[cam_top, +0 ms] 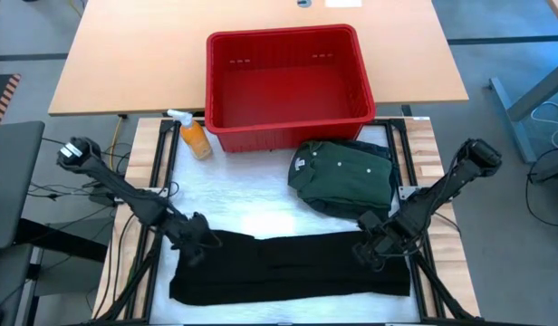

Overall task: Fold laundry
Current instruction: Fold the black shirt

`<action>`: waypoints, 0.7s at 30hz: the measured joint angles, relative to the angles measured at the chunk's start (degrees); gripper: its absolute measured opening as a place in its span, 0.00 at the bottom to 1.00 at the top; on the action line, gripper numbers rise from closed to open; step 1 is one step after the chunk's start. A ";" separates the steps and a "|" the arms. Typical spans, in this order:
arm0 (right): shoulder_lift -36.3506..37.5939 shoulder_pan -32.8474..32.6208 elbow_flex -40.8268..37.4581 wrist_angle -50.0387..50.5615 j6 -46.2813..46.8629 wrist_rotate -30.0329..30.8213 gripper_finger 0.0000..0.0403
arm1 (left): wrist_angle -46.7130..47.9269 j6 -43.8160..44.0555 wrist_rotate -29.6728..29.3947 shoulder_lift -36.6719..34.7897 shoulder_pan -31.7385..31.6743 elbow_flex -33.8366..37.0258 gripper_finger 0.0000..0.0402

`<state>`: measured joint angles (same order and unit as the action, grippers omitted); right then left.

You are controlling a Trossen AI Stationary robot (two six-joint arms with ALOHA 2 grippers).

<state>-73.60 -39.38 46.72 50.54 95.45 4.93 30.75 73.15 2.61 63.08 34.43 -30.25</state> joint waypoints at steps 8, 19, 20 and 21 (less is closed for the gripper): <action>0.00 0.59 0.00 0.05 -2.03 0.02 0.45 | 0.98 0.90 6.03 -8.92 1.72 -2.39 0.00; 0.00 0.59 0.00 -0.07 -2.33 0.04 0.45 | 6.33 5.09 9.53 -7.39 6.15 -2.32 0.00; 0.00 0.59 0.00 -0.07 -2.36 0.04 0.45 | 5.93 5.15 9.78 -7.05 6.19 -2.32 0.00; 0.00 0.59 0.00 -0.07 -2.37 0.04 0.45 | 5.42 5.52 10.05 -6.71 6.15 -2.32 0.00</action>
<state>-73.60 -38.79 46.72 50.48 93.08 4.97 36.17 78.67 12.66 56.36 40.58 -32.58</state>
